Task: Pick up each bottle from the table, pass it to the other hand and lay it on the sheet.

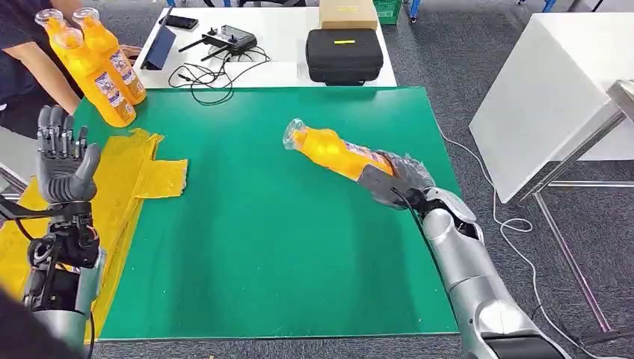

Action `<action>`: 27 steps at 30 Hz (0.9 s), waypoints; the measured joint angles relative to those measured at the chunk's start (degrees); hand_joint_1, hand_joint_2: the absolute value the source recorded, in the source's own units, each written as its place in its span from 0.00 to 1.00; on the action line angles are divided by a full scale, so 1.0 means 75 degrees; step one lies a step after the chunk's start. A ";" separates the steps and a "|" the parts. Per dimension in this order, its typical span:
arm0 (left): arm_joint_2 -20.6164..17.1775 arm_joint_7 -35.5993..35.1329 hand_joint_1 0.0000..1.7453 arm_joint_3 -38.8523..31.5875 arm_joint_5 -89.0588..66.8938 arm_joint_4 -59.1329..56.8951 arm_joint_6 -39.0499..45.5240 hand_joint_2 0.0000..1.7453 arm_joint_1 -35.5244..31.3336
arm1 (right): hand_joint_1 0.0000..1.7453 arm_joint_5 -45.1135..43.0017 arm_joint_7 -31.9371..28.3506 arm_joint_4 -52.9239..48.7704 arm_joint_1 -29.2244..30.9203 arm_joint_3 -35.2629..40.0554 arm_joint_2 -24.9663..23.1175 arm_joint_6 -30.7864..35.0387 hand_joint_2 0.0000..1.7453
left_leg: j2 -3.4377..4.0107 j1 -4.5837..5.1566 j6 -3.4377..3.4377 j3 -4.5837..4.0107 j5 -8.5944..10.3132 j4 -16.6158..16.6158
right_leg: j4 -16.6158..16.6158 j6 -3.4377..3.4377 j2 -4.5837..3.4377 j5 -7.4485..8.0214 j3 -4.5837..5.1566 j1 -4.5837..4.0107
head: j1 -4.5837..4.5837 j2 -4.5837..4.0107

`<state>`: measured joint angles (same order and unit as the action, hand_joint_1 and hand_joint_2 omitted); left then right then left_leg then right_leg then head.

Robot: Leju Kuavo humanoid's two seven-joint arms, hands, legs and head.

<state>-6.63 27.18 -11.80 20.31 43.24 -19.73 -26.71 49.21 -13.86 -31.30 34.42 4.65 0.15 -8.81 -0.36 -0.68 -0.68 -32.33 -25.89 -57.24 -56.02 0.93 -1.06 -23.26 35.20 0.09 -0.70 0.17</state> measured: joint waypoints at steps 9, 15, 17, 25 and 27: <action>0.0260 -0.0494 0.00 0.0023 0.0538 -0.0531 -0.1041 1.00 -0.0203 | 1.00 -0.0505 0.0003 -0.0029 0.0533 0.0522 -0.0236 0.0225 1.00 | -0.0009 -0.0003 0.0000 0.0002 0.0000 -0.0001 | -0.0002 0.0000 0.0001 0.0000 0.0000 -0.0001 | 0.0003 0.0000; 0.0320 -0.0705 0.00 0.0023 0.0669 -0.0648 -0.1409 1.00 -0.0217 | 1.00 -0.0680 -0.0052 -0.0038 0.0559 0.0574 -0.0289 0.0245 1.00 | -0.0007 -0.0001 0.0000 -0.0001 0.0000 -0.0001 | -0.0001 0.0000 0.0001 0.0000 0.0000 0.0000 | 0.0003 0.0000; 0.0466 -0.0748 0.00 0.0099 0.0657 -0.0639 -0.1472 1.00 -0.0206 | 1.00 -0.0817 -0.0050 -0.0038 0.0640 0.0606 -0.0472 0.0301 1.00 | -0.0007 0.0000 0.0000 -0.0002 0.0000 -0.0001 | -0.0002 0.0001 0.0000 0.0000 0.0000 0.0003 | 0.0003 0.0000; 0.1471 -0.0923 0.00 0.1089 0.0331 -0.0004 -0.0695 1.00 0.0037 | 1.00 -0.1487 0.0821 -0.0058 0.0822 0.1075 -0.1649 0.0694 1.00 | -0.0014 -0.0002 0.0001 -0.0002 0.0001 -0.0001 | -0.0001 0.0000 0.0005 0.0000 0.0006 -0.0001 | 0.0000 0.0000; 0.1694 -0.0935 0.00 0.1397 0.0319 -0.0004 -0.0542 1.00 -0.0053 | 1.00 -0.1672 0.1047 -0.0044 0.0813 0.1152 -0.1886 0.0712 1.00 | -0.0013 -0.0002 0.0001 -0.0004 0.0000 -0.0001 | -0.0001 0.0000 0.0005 0.0000 0.0007 0.0000 | 0.0003 0.0000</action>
<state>6.08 20.17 -1.33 22.71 43.21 -23.80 -27.11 36.67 -6.01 -31.63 40.51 13.29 -13.99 -3.47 -0.46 -0.69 -0.67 -32.36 -25.88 -57.25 -56.02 0.93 -1.02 -23.26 35.26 0.08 -0.68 0.17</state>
